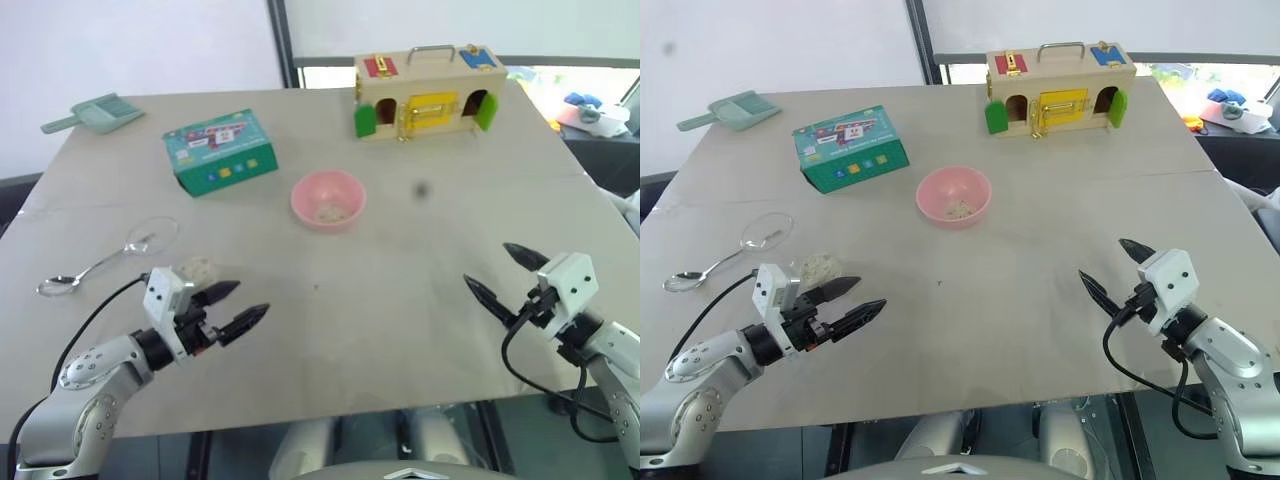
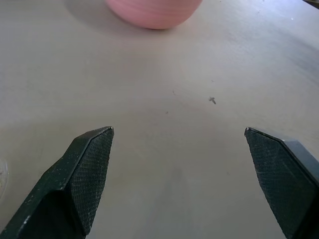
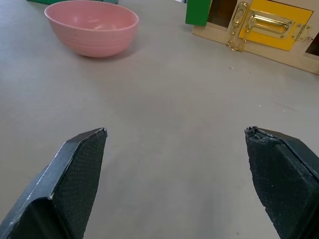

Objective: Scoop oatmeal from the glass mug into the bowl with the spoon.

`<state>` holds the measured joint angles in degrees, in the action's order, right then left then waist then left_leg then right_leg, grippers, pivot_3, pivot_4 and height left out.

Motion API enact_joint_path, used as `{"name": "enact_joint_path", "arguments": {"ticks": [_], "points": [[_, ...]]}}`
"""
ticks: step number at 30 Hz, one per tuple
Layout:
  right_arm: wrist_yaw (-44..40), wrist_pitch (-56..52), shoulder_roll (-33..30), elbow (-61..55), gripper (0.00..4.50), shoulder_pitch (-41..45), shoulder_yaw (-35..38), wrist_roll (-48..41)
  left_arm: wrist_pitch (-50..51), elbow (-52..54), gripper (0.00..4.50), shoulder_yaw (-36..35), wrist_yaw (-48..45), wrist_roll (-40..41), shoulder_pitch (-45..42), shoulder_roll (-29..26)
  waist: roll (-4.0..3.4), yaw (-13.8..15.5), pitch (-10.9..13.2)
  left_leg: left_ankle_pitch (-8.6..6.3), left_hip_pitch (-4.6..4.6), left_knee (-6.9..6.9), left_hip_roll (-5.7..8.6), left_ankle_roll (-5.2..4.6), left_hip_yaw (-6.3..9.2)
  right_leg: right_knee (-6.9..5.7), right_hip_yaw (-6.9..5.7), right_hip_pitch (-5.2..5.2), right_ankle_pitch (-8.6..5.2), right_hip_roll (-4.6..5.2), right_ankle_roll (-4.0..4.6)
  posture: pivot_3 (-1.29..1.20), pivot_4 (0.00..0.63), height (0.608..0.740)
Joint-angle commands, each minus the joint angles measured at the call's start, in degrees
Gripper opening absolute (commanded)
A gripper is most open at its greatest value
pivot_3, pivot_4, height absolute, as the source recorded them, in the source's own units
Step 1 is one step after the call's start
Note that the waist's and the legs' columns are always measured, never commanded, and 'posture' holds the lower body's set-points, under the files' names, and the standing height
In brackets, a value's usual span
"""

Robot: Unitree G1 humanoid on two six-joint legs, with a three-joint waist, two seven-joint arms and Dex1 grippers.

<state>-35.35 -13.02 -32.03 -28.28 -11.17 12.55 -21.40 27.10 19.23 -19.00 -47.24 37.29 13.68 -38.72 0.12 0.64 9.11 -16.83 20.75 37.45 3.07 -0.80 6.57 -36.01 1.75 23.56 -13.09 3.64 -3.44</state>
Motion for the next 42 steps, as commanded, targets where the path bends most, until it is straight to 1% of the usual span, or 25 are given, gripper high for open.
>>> {"name": "enact_joint_path", "arguments": {"ticks": [1, 4, 6, 9, 12, 14, 16, 17, 19, 22, 24, 26, 28, 29, 31, 32, 34, 35, 36, 37, 39, 42], "points": [[1.1, -0.2, 0.4, -2.3, 4.47, 1.7, -0.6, 0.2, -1.0, 1.5, 4.42, -1.2, 0.0, 0.6, 0.3, 0.6, 0.00, 0.0, 0.0, 0.00, 0.00, 0.00, 0.00, 0.00, 0.00, 0.00, 0.00, 0.00, 0.00, 0.00, 0.00, 0.00, 0.150, 0.740], [2.4, -0.7, 1.2, -2.5, 4.47, 3.8, -1.9, 0.8, 0.0, 2.5, 4.42, -2.0, 1.8, 2.1, -0.4, 2.3, 0.00, -0.2, 0.0, 0.00, -0.01, 0.00, 0.00, 0.00, -0.02, -0.02, 0.03, 0.00, 0.01, 0.00, 0.00, 0.00, 0.150, 0.740], [2.8, -0.7, 1.6, -3.0, 4.47, 4.6, -2.8, 1.0, -0.7, 2.4, 4.42, -1.6, 2.4, 1.1, 0.0, 3.0, 0.01, -0.2, 0.0, 0.00, -0.02, 0.01, -0.01, 0.00, -0.01, -0.05, 0.02, 0.01, 0.01, 0.00, 0.01, 0.00, 0.150, 0.740], [-0.4, -0.2, 1.5, -6.4, 4.47, 4.7, -4.9, -2.4, -2.7, 2.5, 4.42, -1.0, 1.0, -0.4, 2.8, 3.2, 0.00, -0.3, 0.0, 0.00, -0.01, 0.00, -0.01, 0.01, -0.01, -0.06, 0.02, 0.03, 0.01, -0.01, 0.02, 0.00, 0.150, 0.740], [-3.7, -0.6, 0.0, -10.7, 4.47, 4.7, -7.8, -4.2, -3.6, 1.3, 4.42, -2.0, 0.1, -0.7, 5.1, 3.2, 0.01, -0.5, 0.0, 0.00, 0.01, 0.00, -0.03, 0.00, -0.02, -0.05, 0.04, 0.05, 0.01, 0.02, 0.02, 0.00, 0.150, 0.740], [-5.3, -1.7, -0.8, -12.8, 4.47, 5.8, -9.7, -6.2, -2.4, -0.6, 4.42, -4.4, 1.3, 1.0, 5.6, 3.7, 0.05, -0.5, 0.0, 0.00, 0.01, 0.00, -0.03, -0.01, -0.02, -0.05, 0.03, 0.05, 0.01, 0.03, 0.02, 0.00, 0.150, 0.740], [-6.1, -2.3, -0.8, -14.0, 4.47, 8.1, -11.3, -7.7, 2.5, -3.2, 4.42, -8.2, 4.4, 4.6, 6.0, 4.2, 0.05, -0.5, 0.0, -0.02, 0.00, 0.01, -0.03, -0.03, 0.01, -0.05, -0.01, 0.03, 0.01, 0.03, 0.01, 0.00, 0.150, 0.740], [-6.3, -2.3, -0.7, -14.2, 4.47, 9.1, -11.9, -8.0, 4.5, -4.3, 4.42, -9.6, 5.4, 5.9, 6.3, 4.1, 0.08, -0.6, -0.1, -0.11, -0.01, 0.01, -0.03, -0.20, 0.03, -0.06, -0.02, 0.03, 0.01, 0.02, 0.01, 0.00, 0.150, 0.740], [-7.4, -2.0, -0.7, -13.9, 4.47, 11.1, -13.1, -8.5, 9.0, -7.6, 4.42, -13.9, 6.6, 9.9, 6.9, 3.8, 0.12, -0.9, -0.1, -0.12, -0.04, 0.07, -0.06, -0.22, 0.04, -0.15, -0.03, 0.03, 0.01, -0.01, 0.01, 0.00, 0.150, 0.740], [-9.0, -1.6, -0.7, -13.2, 4.47, 13.7, -13.9, -9.4, 11.3, -15.5, 4.42, -20.8, 8.8, 11.2, 5.6, 1.4, 0.11, -1.3, -0.1, -0.12, -0.10, 0.12, -0.05, -0.22, 0.03, -0.27, -0.04, 0.02, 0.00, -0.06, 0.02, 0.00, 0.150, 0.740], [-9.4, -1.3, -0.5, -12.8, 4.47, 15.1, -14.0, -9.8, 11.5, -21.0, 4.42, -23.8, 9.6, 11.0, 2.6, -1.6, 0.12, -1.5, -0.1, -0.11, -0.16, 0.12, -0.06, -0.19, 0.04, -0.43, -0.05, 0.05, -0.01, -0.17, 0.03, 0.00, 0.150, 0.740], [-10.0, -1.2, -0.4, -12.2, 4.47, 16.3, -14.4, -10.0, 12.6, -26.9, 4.42, -24.6, 9.0, 9.8, -1.0, -6.7, 0.16, -1.4, -0.1, -0.08, -0.18, 0.12, -0.08, -0.13, 0.07, -0.52, -0.06, 0.08, -0.01, -0.31, 0.03, 0.00, 0.150, 0.740], [-10.9, -0.8, -0.4, -11.5, 4.47, 17.1, -14.7, -9.9, 9.7, -32.5, 4.42, -22.1, 4.4, 5.5, -3.3, -12.5, 0.31, -1.2, -0.1, -0.07, -0.17, 0.13, -0.08, -0.12, 0.09, -0.55, -0.07, 0.09, -0.01, -0.31, 0.04, 0.00, 0.150, 0.740], [-11.0, -0.2, -0.3, -10.7, 4.47, 17.4, -14.7, -9.4, 5.4, -38.0, 4.42, -18.2, 0.1, 0.5, -5.3, -17.8, 0.39, -1.2, -0.1, -0.06, -0.15, 0.18, -0.05, -0.11, 0.14, -0.59, -0.12, 0.10, -0.01, -0.31, 0.04, 0.00, 0.150, 0.740], [-11.4, 0.6, -0.1, -9.3, 4.47, 17.7, -14.6, -8.6, -3.1, -48.2, 4.42, -11.7, -7.2, -7.0, -10.4, -25.3, 0.53, -0.9, -0.2, -0.04, -0.13, 0.21, 0.04, -0.07, 0.21, -0.65, -0.19, 0.15, -0.02, -0.31, 0.06, 0.00, 0.150, 0.740], [-11.6, 0.9, -0.1, -8.9, 4.47, 17.7, -14.6, -8.3, -6.0, -52.5, 4.42, -9.4, -9.9, -9.1, -13.2, -27.5, 0.65, -0.9, -0.3, 0.03, -0.10, 0.20, 0.08, 0.06, 0.20, -0.64, -0.22, 0.16, -0.02, -0.31, 0.07, 0.00, 0.150, 0.740], [-11.0, 1.3, 0.1, -8.3, 4.47, 17.8, -14.8, -7.4, -14.0, -62.5, 4.42, -2.2, -13.2, -16.4, -22.0, -31.2, 0.72, -0.9, -0.3, 0.07, -0.09, 0.21, 0.16, 0.13, 0.18, -0.63, -0.19, 0.14, -0.02, -0.23, 0.07, 0.00, 0.150, 0.740], [-10.8, 1.4, 0.3, -8.2, 4.47, 17.8, -14.9, -7.2, -17.0, -66.5, 4.42, 0.5, -14.0, -19.4, -25.6, -32.1, 0.71, -1.1, -0.3, 0.07, -0.07, 0.20, 0.20, 0.12, 0.16, -0.59, -0.18, 0.16, -0.01, -0.16, 0.06, 0.00, 0.150, 0.740], [-10.4, 1.3, 0.4, -8.1, 4.47, 18.0, -15.0, -6.8, -18.7, -71.3, 4.42, 3.9, -14.5, -22.9, -31.8, -32.5, 0.70, -1.2, -0.3, 0.07, -0.07, 0.19, 0.31, 0.11, 0.17, -0.60, -0.17, 0.16, -0.01, -0.09, 0.05, 0.00, 0.150, 0.740], [-9.8, 1.2, 0.6, -8.2, 4.47, 17.9, -15.1, -6.3, -20.5, -75.9, 4.42, 7.5, -13.9, -27.0, -38.2, -32.4, 0.75, -1.2, -0.3, 0.07, -0.02, 0.19, 0.35, 0.12, 0.19, -0.66, -0.16, 0.18, -0.01, -0.05, 0.05, 0.00, 0.150, 0.740], [-8.7, 0.9, 0.9, -8.7, 4.47, 17.7, -15.3, -5.6, -22.7, -84.2, 4.42, 12.5, -12.4, -32.9, -47.8, -31.4, 0.83, -1.3, -0.4, 0.09, 0.10, 0.20, 0.47, 0.13, 0.22, -0.74, -0.20, 0.34, -0.01, -0.07, 0.05, 0.00, 0.150, 0.740], [-7.1, 0.2, 0.9, -10.2, 4.47, 16.6, -14.6, -5.4, -23.0, -91.1, 4.42, 17.5, -10.8, -39.1, -56.3, -29.3, 0.86, -1.6, -0.4, 0.08, 0.11, 0.22, 0.54, 0.12, 0.13, -0.80, -0.28, 0.41, 0.00, -0.05, 0.04, 0.00, 0.150, 0.740]]}}
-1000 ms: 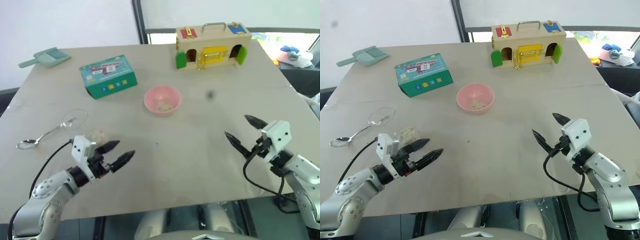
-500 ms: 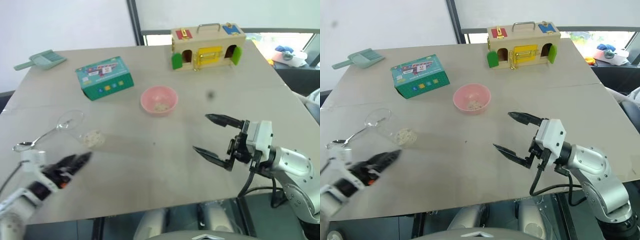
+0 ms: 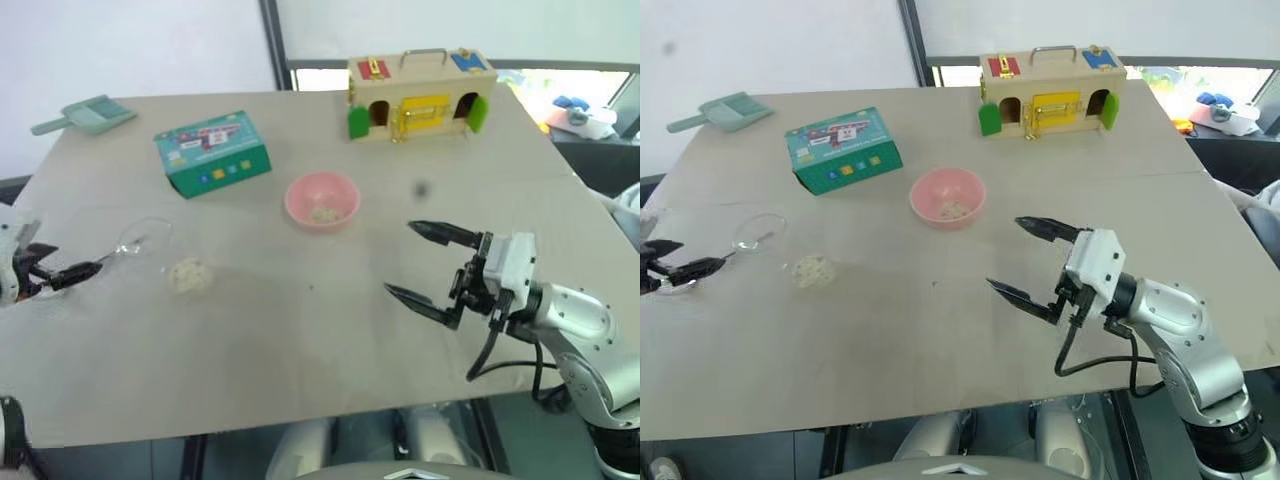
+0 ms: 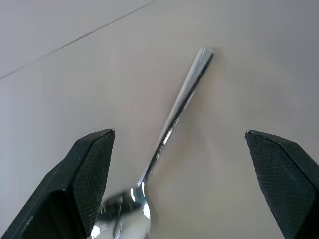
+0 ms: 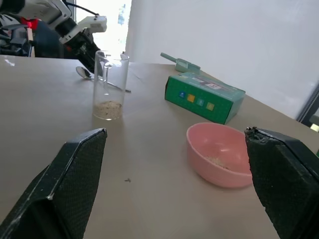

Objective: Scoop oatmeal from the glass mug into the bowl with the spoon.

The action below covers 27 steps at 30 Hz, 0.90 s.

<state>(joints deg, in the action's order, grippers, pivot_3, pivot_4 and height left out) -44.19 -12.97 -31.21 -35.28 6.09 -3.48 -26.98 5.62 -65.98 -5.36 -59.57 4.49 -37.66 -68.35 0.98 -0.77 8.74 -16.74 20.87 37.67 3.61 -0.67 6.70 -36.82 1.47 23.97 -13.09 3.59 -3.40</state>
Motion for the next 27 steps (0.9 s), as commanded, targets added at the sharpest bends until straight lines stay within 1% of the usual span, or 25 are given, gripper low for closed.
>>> {"name": "enact_joint_path", "arguments": {"ticks": [1, 4, 8, 9, 11, 12, 18, 19, 23, 27], "points": [[2.4, -0.1, 0.0, -3.9, 4.47, -1.3, 1.8, 0.2, -1.4, -7.3, 4.42, 5.0, 2.4, -7.9, -6.9, 1.1, 0.01, -0.3, 0.0, 0.00, 0.00, 0.01, 0.01, -0.01, -0.03, 0.00, 0.01, 0.01, 0.00, 0.01, -0.01, 0.00, 0.150, 0.740], [4.3, -1.2, -0.9, -6.4, 4.47, -3.8, 3.3, 0.2, 0.3, -10.2, 4.42, 6.9, 4.3, -11.2, -10.4, 3.0, 0.06, -0.5, 0.0, -0.01, 0.02, 0.04, -0.01, -0.04, -0.10, -0.05, 0.06, 0.09, 0.00, 0.01, -0.01, 0.00, 0.150, 0.740], [6.3, -2.8, -2.2, -10.3, 4.47, -7.8, 6.0, -0.5, 4.0, -11.7, 4.42, 6.3, 4.8, -12.2, -11.3, 4.5, 0.09, -0.3, 0.1, -0.07, 0.03, 0.14, -0.04, -0.13, -0.07, -0.14, 0.05, 0.09, -0.01, 0.00, -0.02, 0.00, 0.150, 0.740], [7.0, -3.5, -2.4, -11.4, 4.50, -8.7, 6.5, -0.7, 4.5, -11.9, 4.20, 5.9, 5.1, -12.3, -10.8, 4.8, 0.09, -0.3, 0.1, -0.15, 0.04, 0.22, -0.04, -0.28, -0.08, -0.21, 0.05, 0.08, -0.01, 0.00, -0.03, 0.00, 0.150, 0.740], [7.8, -4.3, -2.8, -13.2, 4.50, -10.3, 7.5, -1.1, 5.6, -12.1, 3.56, 4.9, 5.5, -12.0, -10.0, 5.1, 0.08, -0.4, 0.1, -0.18, 0.01, 0.39, -0.09, -0.33, -0.10, -0.32, 0.06, 0.04, -0.01, 0.00, -0.03, 0.00, 0.150, 0.740], [8.1, -4.6, -2.9, -13.9, 4.50, -10.9, 7.8, -1.3, 6.2, -12.2, 3.17, 4.0, 5.7, -11.4, -9.7, 5.3, 0.08, -0.4, 0.1, -0.19, -0.01, 0.45, -0.12, -0.33, -0.11, -0.39, 0.07, 0.02, -0.01, 0.00, -0.04, 0.00, 0.150, 0.740], [9.4, -6.6, -3.2, -14.7, 4.50, -10.1, 7.8, -1.9, 6.8, -11.8, 0.33, -0.7, 4.4, -8.4, -7.5, 5.9, 0.09, -1.0, 0.1, -0.20, -0.21, 0.70, -0.17, -0.36, -0.13, -0.85, 0.09, -0.10, -0.03, 0.02, -0.06, 0.00, 0.150, 0.740], [9.2, -6.7, -3.2, -14.4, 4.50, -9.7, 7.6, -2.0, 6.9, -11.7, 0.05, -1.6, 4.3, -7.7, -7.1, 5.8, 0.08, -1.1, 0.1, -0.20, -0.21, 0.70, -0.17, -0.36, -0.13, -0.87, 0.09, -0.10, -0.03, 0.02, -0.06, 0.00, 0.150, 0.740], [7.9, -6.6, -3.0, -12.1, 4.50, -7.5, 6.7, -2.3, 5.4, -11.2, 0.01, -4.3, 4.6, -6.2, -4.3, 4.8, 0.08, -1.5, 0.1, -0.20, -0.25, 0.71, -0.19, -0.35, -0.14, -0.94, 0.10, -0.09, -0.03, 0.01, -0.06, 0.00, 0.150, 0.740], [6.9, -6.3, -2.8, -9.3, 4.50, -5.0, 5.4, -1.9, 3.4, -10.4, 0.01, -9.1, 5.4, -2.4, -2.2, 3.9, 0.08, -1.6, 0.1, -0.20, -0.23, 0.71, -0.20, -0.35, -0.15, -0.92, 0.12, -0.07, -0.02, 0.03, -0.05, 0.00, 0.150, 0.740]]}}
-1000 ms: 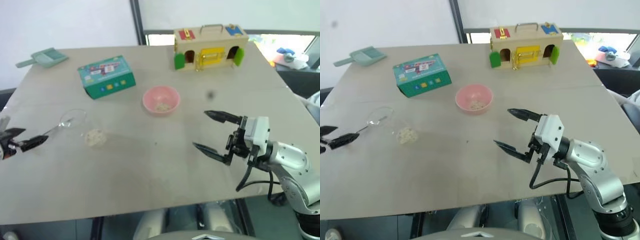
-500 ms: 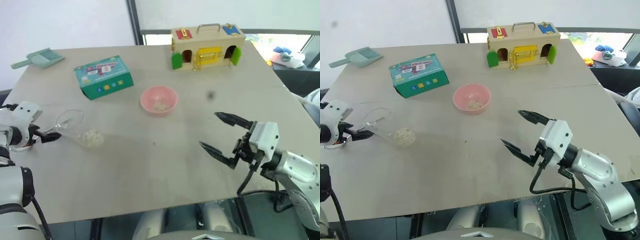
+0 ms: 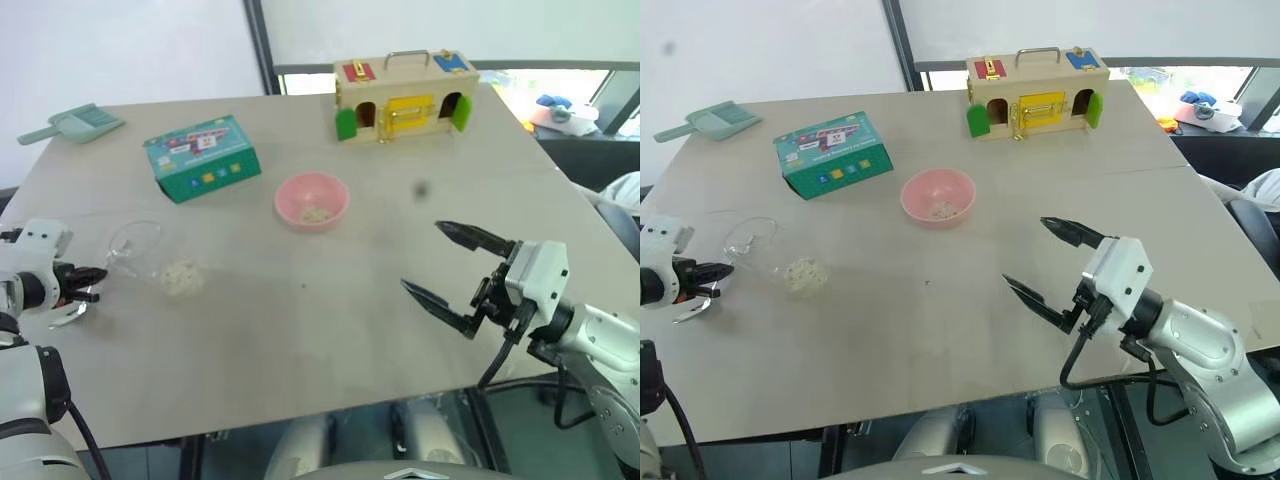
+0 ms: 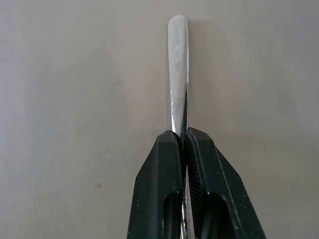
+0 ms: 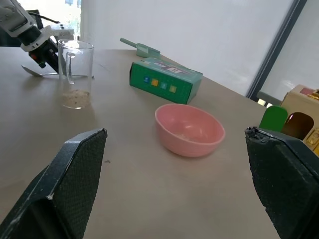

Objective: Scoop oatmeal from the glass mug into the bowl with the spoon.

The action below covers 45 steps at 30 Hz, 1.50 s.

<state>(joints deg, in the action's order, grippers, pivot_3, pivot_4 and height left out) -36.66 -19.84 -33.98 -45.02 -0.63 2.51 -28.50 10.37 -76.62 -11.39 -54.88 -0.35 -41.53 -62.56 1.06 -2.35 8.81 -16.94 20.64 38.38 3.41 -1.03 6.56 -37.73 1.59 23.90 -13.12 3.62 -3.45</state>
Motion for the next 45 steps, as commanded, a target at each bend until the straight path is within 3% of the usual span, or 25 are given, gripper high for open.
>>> {"name": "enact_joint_path", "arguments": {"ticks": [1, 7, 12, 17, 19, 21, 27, 36, 39, 45], "points": [[-0.5, 0.4, 0.2, 1.1, 4.50, 2.6, -1.0, 0.0, -1.9, 0.6, 0.01, -4.8, 0.7, 4.0, 2.4, -2.0, 0.00, 0.0, 0.0, 0.00, 0.01, 0.00, 0.00, 0.00, 0.01, 0.01, 0.00, 0.00, 0.00, 0.00, 0.00, 0.00, 0.150, 0.740], [5.5, -8.9, -1.3, 2.0, 4.50, 8.2, -3.2, 4.0, -9.1, 5.3, 0.01, -18.1, 6.3, 15.6, 4.5, -1.0, 0.20, 0.5, 0.0, 0.00, 0.18, 0.00, -0.03, 0.00, 0.06, 0.04, -0.04, 0.15, 0.01, 0.09, 0.01, 0.00, 0.150, 0.740], [8.1, -21.0, 3.0, 7.5, 4.50, 22.1, 1.0, -10.8, -12.8, 19.3, 0.01, -22.8, 20.1, 20.8, -6.2, 2.5, 0.57, 1.9, 0.1, 0.00, 0.29, 0.01, 0.01, 0.02, 0.21, 0.11, -0.20, 0.15, 0.01, 0.37, 0.03, 0.00, 0.150, 0.740], [13.8, -26.2, 10.2, 18.5, 4.50, 41.6, -0.3, -12.0, -10.1, 35.7, 0.01, -12.9, 20.5, 19.6, -21.1, 11.4, 0.88, 2.8, 0.2, 0.17, 0.61, 0.33, 0.16, 0.31, 0.43, 0.07, -0.40, 0.21, 0.10, 0.39, 0.12, 0.00, 0.150, 0.740], [16.9, -27.4, 14.4, 23.7, 4.50, 50.1, -1.7, -10.5, -8.3, 43.3, 0.01, -6.7, 15.1, 19.9, -24.1, 15.8, 0.77, 2.6, 0.2, 0.23, 1.29, 0.60, 0.36, 0.34, 0.62, -0.10, -0.53, 0.79, 0.12, 0.43, 0.12, 0.00, 0.150, 0.740], [19.3, -27.9, 17.8, 27.7, 4.50, 56.0, -2.2, -9.2, -8.1, 48.2, 0.01, -2.3, 11.2, 19.9, -25.2, 19.2, 0.66, 2.0, 0.1, 0.20, 1.38, 0.65, 0.37, 0.30, 0.44, -0.17, -0.52, 1.00, 0.11, 0.47, 0.13, 0.00, 0.150, 0.740], [29.3, -29.3, 27.7, 36.4, 4.50, 66.0, 6.2, -13.8, -14.6, 55.4, 0.01, 7.7, 3.3, 16.5, -21.7, 26.3, 0.56, -1.4, 0.2, 0.15, 1.95, 0.60, 0.49, 0.21, 0.45, -0.27, -0.53, 1.84, 0.12, 0.53, 0.15, 0.00, 0.150, 0.740], [35.2, -32.7, 30.7, 38.6, 4.50, 68.5, 12.0, -19.0, -14.1, 62.4, 0.01, 11.0, 2.3, 16.4, -18.4, 31.8, 0.24, -3.2, 0.2, 0.15, 2.00, 0.58, 0.48, 0.23, 0.48, -0.36, -0.16, 2.25, 0.14, 0.56, 0.15, 0.00, 0.150, 0.740], [35.6, -34.5, 30.5, 38.0, 3.63, 68.2, 12.0, -20.3, -13.8, 63.2, 0.00, 10.7, 2.5, 16.6, -18.6, 32.6, 0.21, -3.1, 0.2, 0.15, 1.99, 0.63, 0.50, 0.23, 0.45, -0.44, -0.13, 2.25, 0.14, 0.54, 0.15, 0.00, 0.150, 0.740], [36.3, -34.5, 30.2, 37.8, 0.97, 67.8, 12.4, -21.2, -12.7, 64.4, 0.00, 10.5, 1.8, 17.0, -18.4, 32.5, 0.20, -3.0, 0.2, 0.15, 1.99, 0.72, 0.60, 0.22, 0.47, -0.57, -0.14, 2.25, 0.14, 0.50, 0.15, 0.00, 0.150, 0.740]]}}
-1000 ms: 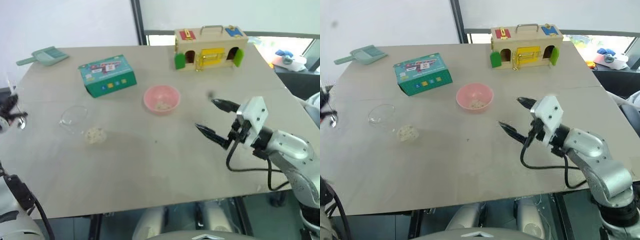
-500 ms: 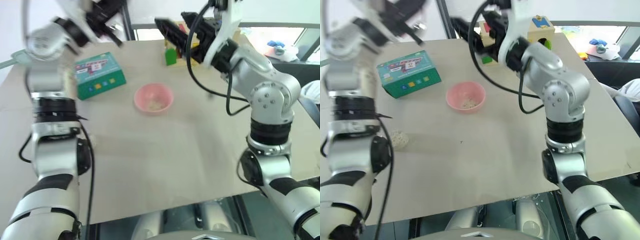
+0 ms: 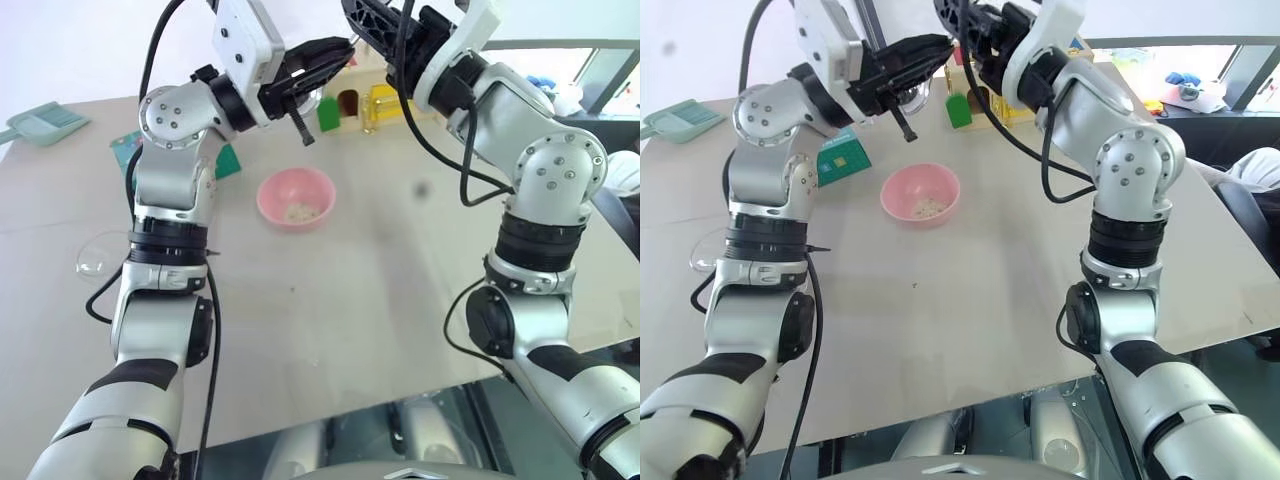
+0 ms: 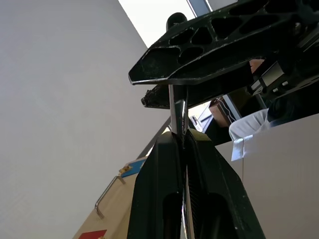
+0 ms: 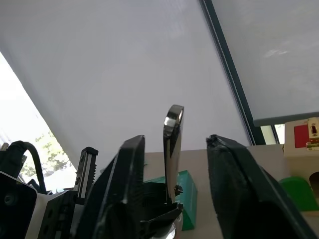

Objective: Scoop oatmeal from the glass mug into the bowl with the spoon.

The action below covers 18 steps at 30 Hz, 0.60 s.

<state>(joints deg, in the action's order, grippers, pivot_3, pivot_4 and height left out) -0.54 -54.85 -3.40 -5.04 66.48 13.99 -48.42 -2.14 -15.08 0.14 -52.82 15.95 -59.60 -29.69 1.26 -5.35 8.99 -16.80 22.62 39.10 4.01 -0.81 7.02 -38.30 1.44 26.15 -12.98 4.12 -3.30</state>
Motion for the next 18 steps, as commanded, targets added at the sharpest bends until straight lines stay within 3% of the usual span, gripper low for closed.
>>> {"name": "enact_joint_path", "arguments": {"ticks": [1, 2, 7, 9, 11, 16, 18], "points": [[0.2, 0.6, -0.5, -2.0, 0.45, 0.8, 0.9, -1.4, -0.1, 3.1, 0.00, -1.0, -0.3, 0.7, -0.1, -0.4, 0.00, 0.0, 0.0, 0.00, 0.00, 0.01, 0.01, 0.00, 0.00, -0.01, 0.00, 0.00, 0.00, 0.00, 0.00, 0.00, 0.150, 0.740], [0.3, 0.6, -0.6, -1.9, 0.10, 0.8, 1.0, -1.6, -0.1, 3.3, 0.00, -1.1, -0.4, 0.7, 0.1, -0.5, 0.00, 0.0, 0.0, 0.00, 0.00, 0.01, 0.01, 0.00, 0.00, -0.01, 0.00, 0.00, 0.00, 0.00, 0.00, 0.00, 0.150, 0.740], [0.3, 0.4, -1.1, -2.1, 0.04, 0.2, 0.9, -2.2, 1.7, 4.1, 0.00, -1.2, -2.0, 1.7, 1.1, -1.4, 0.00, 0.0, 0.0, 0.00, 0.00, 0.03, 0.01, 0.00, 0.01, -0.06, 0.00, 0.01, 0.00, 0.00, 0.00, 0.00, 0.150, 0.740], [0.6, 0.6, -1.4, -2.1, 0.00, -0.1, 1.2, -2.2, 5.4, 5.3, 0.92, -2.0, -3.4, 4.1, 2.2, -2.4, -0.02, -0.1, 0.0, 0.00, 0.00, 0.05, 0.01, 0.00, 0.00, -0.08, 0.01, 0.01, 0.00, 0.00, 0.00, 0.00, 0.150, 0.740], [0.8, 1.0, -1.8, -2.0, 0.00, -0.2, 1.5, -2.0, 8.8, 6.1, 1.52, -3.2, -3.0, 6.0, 3.0, -3.1, -0.02, -0.1, 0.0, 0.00, 0.00, 0.05, 0.01, 0.00, 0.01, -0.11, 0.01, 0.01, 0.00, 0.00, 0.00, 0.00, 0.150, 0.740], [2.7, 3.2, -3.9, -0.1, 0.00, -1.9, 3.1, 0.5, 22.9, 5.5, 3.57, -14.7, 4.8, 12.6, 5.6, -9.0, -0.02, -0.4, 0.0, 0.00, -0.01, 0.10, 0.00, 0.00, 0.00, -0.18, 0.05, 0.04, 0.00, -0.02, 0.00, 0.00, 0.150, 0.740], [3.2, 3.9, -4.4, 0.5, 0.00, -2.9, 3.6, 0.8, 27.2, 4.8, 3.57, -20.5, 8.0, 14.7, 7.4, -12.6, -0.02, -0.5, 0.0, 0.00, -0.14, 0.06, 0.00, 0.00, 0.01, -0.23, 0.23, 0.05, 0.00, -0.02, 0.00, 0.00, 0.150, 0.740]]}}
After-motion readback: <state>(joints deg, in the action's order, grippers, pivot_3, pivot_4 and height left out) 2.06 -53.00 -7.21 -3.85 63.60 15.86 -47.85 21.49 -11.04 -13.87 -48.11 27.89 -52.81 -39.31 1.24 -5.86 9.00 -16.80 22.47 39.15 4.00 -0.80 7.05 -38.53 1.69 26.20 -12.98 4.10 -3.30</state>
